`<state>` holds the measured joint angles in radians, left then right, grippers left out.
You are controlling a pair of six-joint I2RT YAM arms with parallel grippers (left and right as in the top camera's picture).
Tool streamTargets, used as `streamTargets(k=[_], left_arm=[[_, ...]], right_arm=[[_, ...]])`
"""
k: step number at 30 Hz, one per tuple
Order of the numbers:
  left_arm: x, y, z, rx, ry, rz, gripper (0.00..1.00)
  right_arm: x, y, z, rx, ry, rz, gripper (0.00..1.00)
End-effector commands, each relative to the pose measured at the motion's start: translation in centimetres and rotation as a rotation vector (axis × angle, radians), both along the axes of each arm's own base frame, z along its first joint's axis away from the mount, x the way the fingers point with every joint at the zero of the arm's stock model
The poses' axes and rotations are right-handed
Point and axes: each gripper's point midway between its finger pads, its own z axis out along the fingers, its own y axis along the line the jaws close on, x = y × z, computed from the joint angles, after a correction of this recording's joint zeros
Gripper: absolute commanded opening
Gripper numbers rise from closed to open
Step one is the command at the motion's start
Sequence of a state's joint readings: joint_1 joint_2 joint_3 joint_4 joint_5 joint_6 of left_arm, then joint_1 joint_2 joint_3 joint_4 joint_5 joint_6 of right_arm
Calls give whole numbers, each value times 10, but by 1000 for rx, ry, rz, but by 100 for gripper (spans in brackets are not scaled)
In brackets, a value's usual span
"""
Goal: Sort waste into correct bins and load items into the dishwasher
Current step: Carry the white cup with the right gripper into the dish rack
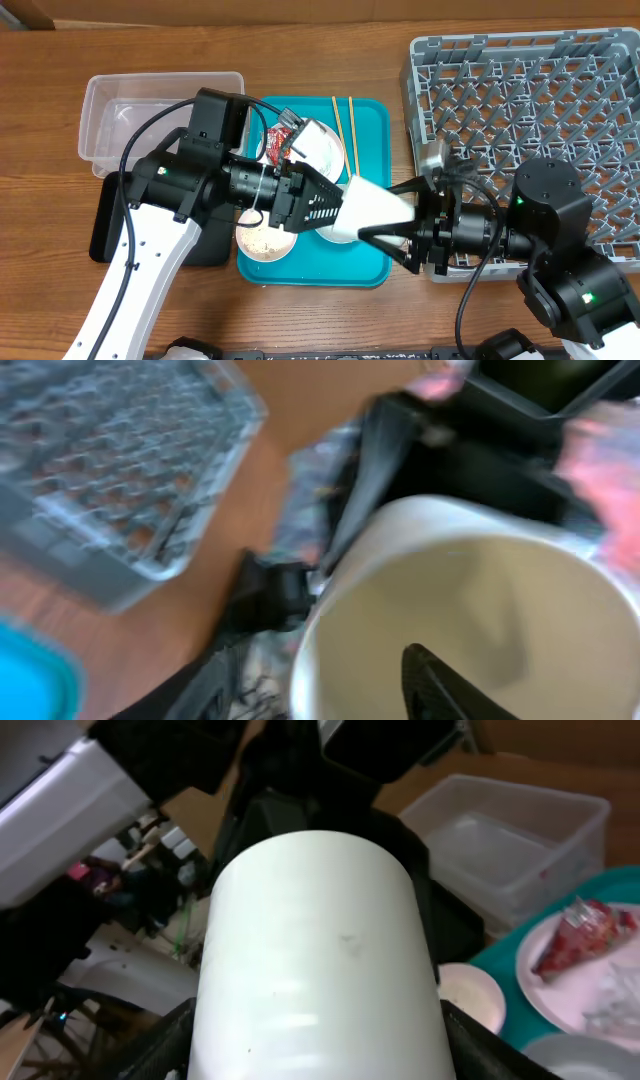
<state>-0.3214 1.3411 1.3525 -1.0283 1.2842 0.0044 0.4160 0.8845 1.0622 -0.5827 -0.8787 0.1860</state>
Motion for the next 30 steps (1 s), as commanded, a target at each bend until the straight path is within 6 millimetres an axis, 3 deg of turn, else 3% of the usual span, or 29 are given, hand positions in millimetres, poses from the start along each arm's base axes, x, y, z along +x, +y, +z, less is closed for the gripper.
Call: streamTargets(k=[1,3,6,9,11,20,25,27,28,30], left_arm=[[35,20,-51,335,21,249,58],[47,38,-72,481,45,366,59],[53,53,-87,588,61,441,63],[53,53,-87,587,60,440,64],[53,53,-87,588,60,440,63],[47,53,-88,596,82,427,63],[41,56,-92,614,95,408,63],[40,56,-92,614,95,408,63],[41,56,-92,614,95,408,63],[41,55,-91,614,95,409,63]], right_arm=[[24,-29,-1,-48,10,-234,61],[42,-55,-19,-112,81,-421,61],[68,-122,-62,-273,232,-822,57],[70,-173,-97,-430,347,-1082,57],[67,-187,-113,-499,417,-1148,57],[51,-196,-199,-811,823,-1133,61],[38,-192,-233,-946,1005,-1052,62],[35,-190,-237,-966,1030,-1026,70],[33,-190,-237,-970,1038,-1019,79],[34,-190,-237,-967,1035,-1021,89]])
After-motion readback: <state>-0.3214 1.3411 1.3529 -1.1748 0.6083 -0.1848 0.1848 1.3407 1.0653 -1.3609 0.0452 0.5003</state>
